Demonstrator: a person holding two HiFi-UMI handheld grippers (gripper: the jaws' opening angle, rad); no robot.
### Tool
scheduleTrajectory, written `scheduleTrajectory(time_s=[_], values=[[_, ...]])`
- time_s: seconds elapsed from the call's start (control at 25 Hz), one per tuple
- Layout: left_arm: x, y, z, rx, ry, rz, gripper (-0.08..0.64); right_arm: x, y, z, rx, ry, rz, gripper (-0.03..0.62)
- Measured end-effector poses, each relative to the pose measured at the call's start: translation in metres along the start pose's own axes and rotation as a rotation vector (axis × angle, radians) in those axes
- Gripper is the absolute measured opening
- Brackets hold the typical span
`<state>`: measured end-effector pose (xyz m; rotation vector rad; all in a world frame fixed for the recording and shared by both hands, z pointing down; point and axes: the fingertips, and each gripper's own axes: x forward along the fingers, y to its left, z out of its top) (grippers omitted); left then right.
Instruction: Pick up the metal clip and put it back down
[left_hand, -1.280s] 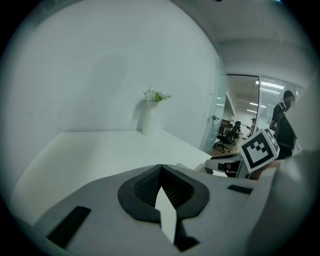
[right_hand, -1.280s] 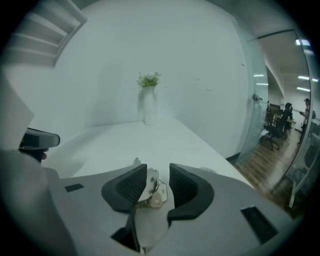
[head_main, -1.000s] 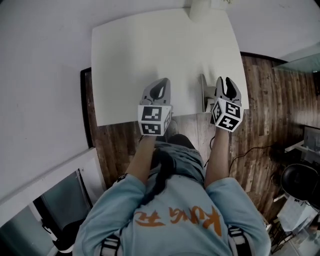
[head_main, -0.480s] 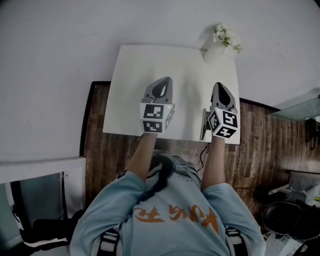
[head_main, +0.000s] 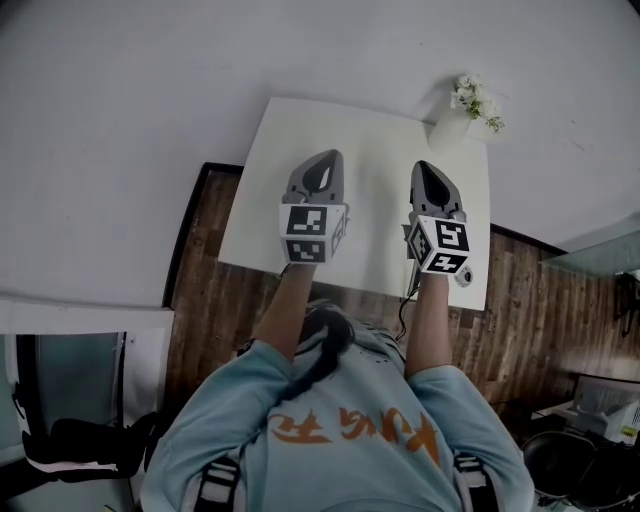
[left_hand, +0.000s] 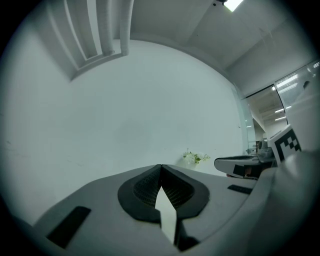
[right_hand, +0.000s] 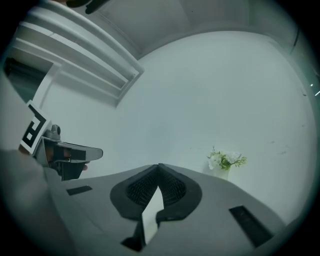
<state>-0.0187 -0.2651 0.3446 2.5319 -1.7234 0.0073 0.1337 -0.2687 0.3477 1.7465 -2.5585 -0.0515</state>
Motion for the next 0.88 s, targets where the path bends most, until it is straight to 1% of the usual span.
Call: scheduleTrajectory(time_s=[0.2,0.48,0.88], values=[[0.0,0.002,-0.001,0.01,-0.002,0.005,0.023,0.002,0.002,0.001,0.003,-0.002,0.004,0.012],[0.009,-0.002,-0.002,0.02,0.003,-0.009,0.023,-0.001,-0.011,0.0,0.004,-0.003,-0.02,0.012],[0.017,-0.007,-0.005,0.022,0.014,-0.021,0.023,0.002,-0.015,0.001,-0.002,-0.002,-0.015,0.012]])
